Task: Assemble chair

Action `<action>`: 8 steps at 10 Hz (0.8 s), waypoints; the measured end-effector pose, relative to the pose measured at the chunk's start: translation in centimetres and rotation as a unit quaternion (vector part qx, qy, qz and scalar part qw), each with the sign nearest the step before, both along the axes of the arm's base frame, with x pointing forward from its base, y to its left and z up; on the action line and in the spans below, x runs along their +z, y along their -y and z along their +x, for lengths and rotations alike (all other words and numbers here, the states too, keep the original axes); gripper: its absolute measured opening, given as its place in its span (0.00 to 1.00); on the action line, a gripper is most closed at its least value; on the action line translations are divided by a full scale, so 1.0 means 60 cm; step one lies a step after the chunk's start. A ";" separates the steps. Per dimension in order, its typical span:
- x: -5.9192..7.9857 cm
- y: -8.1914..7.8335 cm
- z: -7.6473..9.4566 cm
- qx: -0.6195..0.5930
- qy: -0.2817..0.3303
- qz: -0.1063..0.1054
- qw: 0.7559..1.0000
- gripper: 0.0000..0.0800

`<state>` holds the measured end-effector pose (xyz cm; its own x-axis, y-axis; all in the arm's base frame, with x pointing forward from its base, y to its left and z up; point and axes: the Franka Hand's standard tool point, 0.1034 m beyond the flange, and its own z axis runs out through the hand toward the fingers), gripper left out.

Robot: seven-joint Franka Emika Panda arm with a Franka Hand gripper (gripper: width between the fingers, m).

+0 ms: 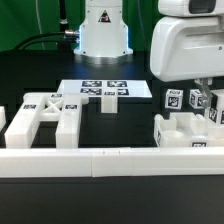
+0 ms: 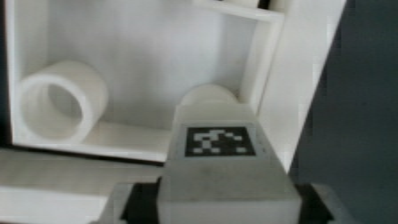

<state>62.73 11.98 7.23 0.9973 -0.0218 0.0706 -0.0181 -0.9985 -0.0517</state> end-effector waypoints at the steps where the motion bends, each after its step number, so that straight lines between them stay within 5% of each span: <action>1: -0.001 0.000 -0.004 -0.074 0.004 0.004 0.997 0.36; 4: -0.001 0.000 -0.005 -0.208 0.010 0.017 0.978 0.36; 8: -0.001 -0.002 -0.006 -0.431 0.006 0.033 0.902 0.36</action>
Offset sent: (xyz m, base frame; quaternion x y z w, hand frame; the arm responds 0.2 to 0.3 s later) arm -0.0115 -0.0019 -0.0062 -0.0034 0.0197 0.2111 0.9773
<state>62.36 12.13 7.17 0.6068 -0.7932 0.0511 -0.7852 -0.6082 -0.1165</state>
